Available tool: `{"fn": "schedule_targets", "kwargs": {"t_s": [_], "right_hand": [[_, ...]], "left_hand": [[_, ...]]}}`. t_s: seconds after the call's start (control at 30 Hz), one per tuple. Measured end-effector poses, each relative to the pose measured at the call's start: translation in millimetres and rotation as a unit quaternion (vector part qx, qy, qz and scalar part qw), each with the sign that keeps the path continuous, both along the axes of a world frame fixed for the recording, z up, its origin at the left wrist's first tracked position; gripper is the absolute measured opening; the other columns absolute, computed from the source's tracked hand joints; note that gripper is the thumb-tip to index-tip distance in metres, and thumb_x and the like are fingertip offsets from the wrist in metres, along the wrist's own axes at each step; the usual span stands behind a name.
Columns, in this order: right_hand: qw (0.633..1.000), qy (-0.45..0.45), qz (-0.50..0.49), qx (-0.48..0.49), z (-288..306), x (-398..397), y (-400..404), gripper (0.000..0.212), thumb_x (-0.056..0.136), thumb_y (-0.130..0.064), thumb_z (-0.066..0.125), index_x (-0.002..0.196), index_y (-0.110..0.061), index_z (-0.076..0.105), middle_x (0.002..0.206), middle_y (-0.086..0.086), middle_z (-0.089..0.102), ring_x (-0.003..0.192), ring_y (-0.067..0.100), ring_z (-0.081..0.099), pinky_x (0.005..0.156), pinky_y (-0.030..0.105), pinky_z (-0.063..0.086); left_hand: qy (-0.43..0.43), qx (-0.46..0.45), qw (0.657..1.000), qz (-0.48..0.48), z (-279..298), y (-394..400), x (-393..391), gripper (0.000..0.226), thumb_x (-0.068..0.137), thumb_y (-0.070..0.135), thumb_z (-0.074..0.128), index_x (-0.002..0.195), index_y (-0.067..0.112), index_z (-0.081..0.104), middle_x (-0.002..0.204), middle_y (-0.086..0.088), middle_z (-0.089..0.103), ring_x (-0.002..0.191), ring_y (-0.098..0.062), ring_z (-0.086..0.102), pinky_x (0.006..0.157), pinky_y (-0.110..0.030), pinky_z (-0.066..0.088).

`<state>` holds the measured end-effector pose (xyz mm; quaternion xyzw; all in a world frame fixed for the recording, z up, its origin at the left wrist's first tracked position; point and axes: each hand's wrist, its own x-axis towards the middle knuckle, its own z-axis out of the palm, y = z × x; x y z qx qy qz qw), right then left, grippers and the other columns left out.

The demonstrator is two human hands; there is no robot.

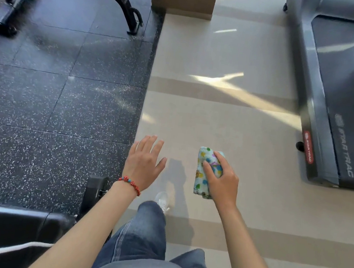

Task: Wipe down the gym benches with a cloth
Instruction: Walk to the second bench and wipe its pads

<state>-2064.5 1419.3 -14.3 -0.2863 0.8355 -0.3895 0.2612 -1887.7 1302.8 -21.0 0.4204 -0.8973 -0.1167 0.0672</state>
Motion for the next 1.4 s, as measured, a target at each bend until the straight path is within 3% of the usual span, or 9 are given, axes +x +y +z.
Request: {"fn": "schedule_targets", "kwargs": {"t_s": [0.1, 0.53, 0.7, 0.87, 1.07, 1.4], "right_hand": [[1.000, 0.003, 0.006, 0.000, 3, -24, -59, 0.041, 0.084, -0.031, 0.064, 0.124, -0.024, 0.055, 0.113, 0.002, 0.062, 0.096, 0.017, 0.057, 0.086, 0.035, 0.049], [0.998, 0.018, 0.062, 0.003, 3, -142, -264, 0.043, 0.085, -0.031, 0.065, 0.125, -0.021, 0.055, 0.115, 0.006, 0.062, 0.096, 0.020, 0.058, 0.086, 0.036, 0.050], [0.994, 0.028, 0.103, 0.004, 13, -197, -355, 0.043, 0.086, -0.030, 0.064, 0.127, -0.022, 0.054, 0.115, 0.005, 0.062, 0.091, 0.015, 0.056, 0.079, 0.026, 0.047], [0.991, 0.007, 0.134, 0.006, 21, -234, -441, 0.043, 0.085, -0.034, 0.063, 0.126, -0.028, 0.053, 0.113, 0.003, 0.062, 0.093, 0.018, 0.057, 0.080, 0.032, 0.050], [0.986, 0.006, 0.167, -0.006, 21, -248, -546, 0.042, 0.085, -0.029, 0.065, 0.125, -0.023, 0.054, 0.117, -0.001, 0.060, 0.094, 0.010, 0.052, 0.081, 0.020, 0.041], [0.977, 0.033, 0.213, 0.001, 17, -235, -767, 0.044, 0.084, -0.033, 0.065, 0.126, -0.024, 0.055, 0.116, 0.006, 0.063, 0.098, 0.023, 0.059, 0.087, 0.039, 0.050]], "left_hand": [[-0.004, -0.008, 1.000, 0.002, 5, -59, -19, 0.053, 0.086, 0.038, 0.037, 0.115, 0.002, 0.062, 0.118, -0.020, 0.062, 0.111, -0.037, 0.059, 0.090, -0.054, 0.047], [-0.003, -0.003, 0.999, 0.046, 4, -249, -128, 0.054, 0.086, 0.037, 0.037, 0.115, 0.000, 0.062, 0.118, -0.021, 0.062, 0.109, -0.039, 0.059, 0.088, -0.056, 0.049], [-0.010, -0.012, 0.997, 0.077, 12, -330, -173, 0.054, 0.085, 0.037, 0.036, 0.114, 0.000, 0.063, 0.117, -0.022, 0.062, 0.109, -0.038, 0.059, 0.087, -0.054, 0.048], [-0.001, -0.020, 0.993, 0.112, 20, -400, -201, 0.052, 0.085, 0.035, 0.038, 0.114, 0.000, 0.063, 0.117, -0.022, 0.062, 0.110, -0.038, 0.059, 0.088, -0.054, 0.048], [0.008, -0.020, 0.988, 0.151, 16, -492, -213, 0.052, 0.086, 0.036, 0.037, 0.114, -0.001, 0.063, 0.116, -0.022, 0.062, 0.109, -0.039, 0.059, 0.087, -0.054, 0.048], [0.008, -0.018, 0.980, 0.197, 13, -693, -197, 0.053, 0.089, 0.038, 0.036, 0.117, 0.001, 0.061, 0.119, -0.020, 0.061, 0.112, -0.036, 0.057, 0.090, -0.052, 0.048]]}}
